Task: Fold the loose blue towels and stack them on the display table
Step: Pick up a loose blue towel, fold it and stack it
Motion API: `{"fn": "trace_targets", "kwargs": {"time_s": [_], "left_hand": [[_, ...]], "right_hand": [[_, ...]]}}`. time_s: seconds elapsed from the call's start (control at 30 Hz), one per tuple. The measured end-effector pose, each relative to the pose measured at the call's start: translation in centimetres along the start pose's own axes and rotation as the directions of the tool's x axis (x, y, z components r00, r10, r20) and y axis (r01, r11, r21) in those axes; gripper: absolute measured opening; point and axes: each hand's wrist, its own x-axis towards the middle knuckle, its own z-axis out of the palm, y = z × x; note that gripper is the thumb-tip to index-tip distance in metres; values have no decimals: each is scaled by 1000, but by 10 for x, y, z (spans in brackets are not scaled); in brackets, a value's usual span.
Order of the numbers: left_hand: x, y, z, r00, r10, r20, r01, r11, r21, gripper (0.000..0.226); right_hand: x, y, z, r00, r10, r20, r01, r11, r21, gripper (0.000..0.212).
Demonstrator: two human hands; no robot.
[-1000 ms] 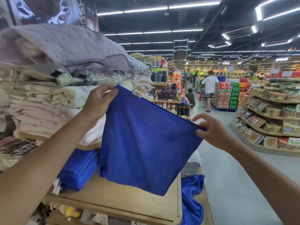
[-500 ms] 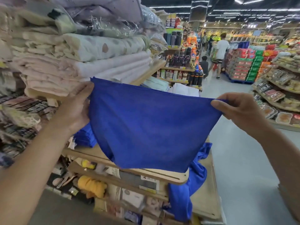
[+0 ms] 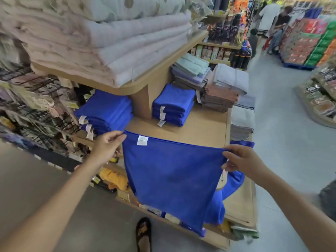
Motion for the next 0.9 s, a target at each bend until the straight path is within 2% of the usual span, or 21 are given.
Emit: {"fn": "trace_targets", "kwargs": {"time_s": [0.1,0.23,0.43,0.57,0.63,0.7,0.8,0.87,0.9], "left_hand": [[15,-4,18,995,-96,-10,93,985,-142,9],[54,7,41,991,-134,-25,124,962,-243,15],[128,8,74,983,-183,-14,175,957,-231,8],[164,-8,93,978,-207,34,210,963,-170,25],[166,-16,96,976,-205,74,211,975,-74,31],[157,-22,92,981,-178,78,178,984,3,34],[118,-33,71,1000,4,16,-5,996,92,21],[77,-46,52,994,106,-23,-102,987,125,13],[56,-56,45,992,113,-52,-107,987,118,12]], "right_hand": [[23,5,10,995,48,-91,-34,988,147,14],[59,-3,14,973,119,-196,-58,955,292,12],[129,-5,22,927,255,-275,-118,895,431,11],[175,7,37,878,341,-337,-181,886,427,16],[183,15,49,856,349,-382,-230,918,322,32],[179,20,63,864,287,-414,-250,958,142,49],[150,27,93,922,33,-385,-93,986,-136,58],[121,34,120,956,-152,-252,59,938,-341,55],[106,38,133,960,-231,-157,140,884,-446,54]]}}
